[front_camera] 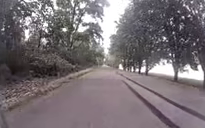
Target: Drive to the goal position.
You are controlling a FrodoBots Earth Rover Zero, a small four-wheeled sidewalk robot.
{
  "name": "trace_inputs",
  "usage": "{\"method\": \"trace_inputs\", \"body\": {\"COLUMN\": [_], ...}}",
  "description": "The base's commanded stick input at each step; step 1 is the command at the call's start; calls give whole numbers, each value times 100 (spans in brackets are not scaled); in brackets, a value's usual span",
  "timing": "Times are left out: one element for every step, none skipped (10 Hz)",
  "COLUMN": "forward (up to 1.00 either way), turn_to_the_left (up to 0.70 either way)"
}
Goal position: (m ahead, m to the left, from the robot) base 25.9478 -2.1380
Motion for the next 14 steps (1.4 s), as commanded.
{"method": "trace_inputs", "body": {"forward": [70, 70, 70, 70, 70, 70, 70, 70, 70, 70, 70, 70, 70, 70], "turn_to_the_left": [0, 0, 0, 0, 0, 0, 0, 0, 0, 0, 0, 0, 0, 0]}}
